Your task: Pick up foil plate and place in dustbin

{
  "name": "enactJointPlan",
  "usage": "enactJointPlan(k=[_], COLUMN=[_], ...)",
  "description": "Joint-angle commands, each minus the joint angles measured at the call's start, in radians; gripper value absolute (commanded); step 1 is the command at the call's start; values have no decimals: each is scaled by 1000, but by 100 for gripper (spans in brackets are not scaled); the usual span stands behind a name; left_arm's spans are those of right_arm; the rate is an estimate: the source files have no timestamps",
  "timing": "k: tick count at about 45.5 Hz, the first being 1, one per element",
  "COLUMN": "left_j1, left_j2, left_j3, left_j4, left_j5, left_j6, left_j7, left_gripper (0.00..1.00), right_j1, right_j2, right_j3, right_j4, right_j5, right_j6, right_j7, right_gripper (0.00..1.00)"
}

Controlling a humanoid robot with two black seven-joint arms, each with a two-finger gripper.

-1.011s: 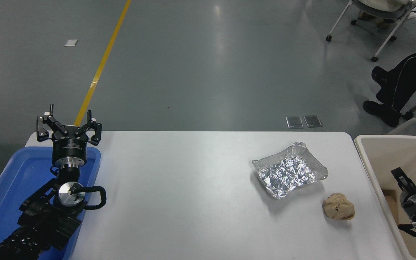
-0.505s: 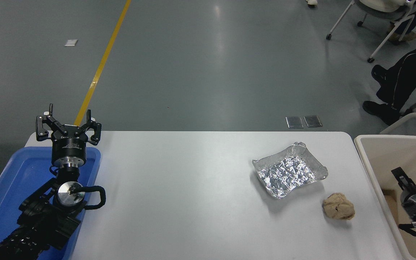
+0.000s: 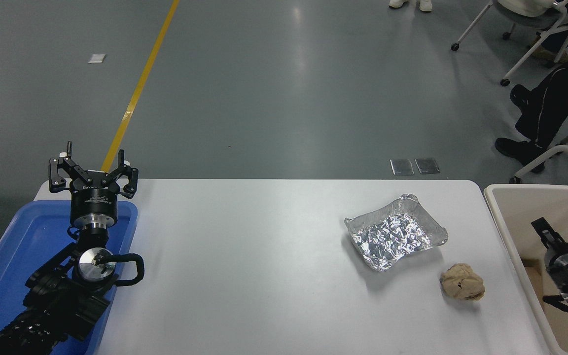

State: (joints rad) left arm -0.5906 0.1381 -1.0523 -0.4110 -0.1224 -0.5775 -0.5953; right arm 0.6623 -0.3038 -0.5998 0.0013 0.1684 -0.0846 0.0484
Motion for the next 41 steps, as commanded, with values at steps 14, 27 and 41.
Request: enactJointPlan(k=[14,27,41], left_j1=[2,2,2], left_j2=[0,0,0], left_j3=[1,2,2], left_j4=[0,-2,-2], left_j5=[1,3,4], left_j6=[-1,-1,-1], left_j7=[2,2,2], left_gripper=[99,99,99], right_j1=[272,597,1163], right_j2=[-116,-259,-98], right_j3=[-190,-219,-695], right_j4=[296,707,1167], right_j5=[2,-115,-188], right_j6=[6,14,157], right_j7=[1,1,4], right_gripper=[100,100,100])
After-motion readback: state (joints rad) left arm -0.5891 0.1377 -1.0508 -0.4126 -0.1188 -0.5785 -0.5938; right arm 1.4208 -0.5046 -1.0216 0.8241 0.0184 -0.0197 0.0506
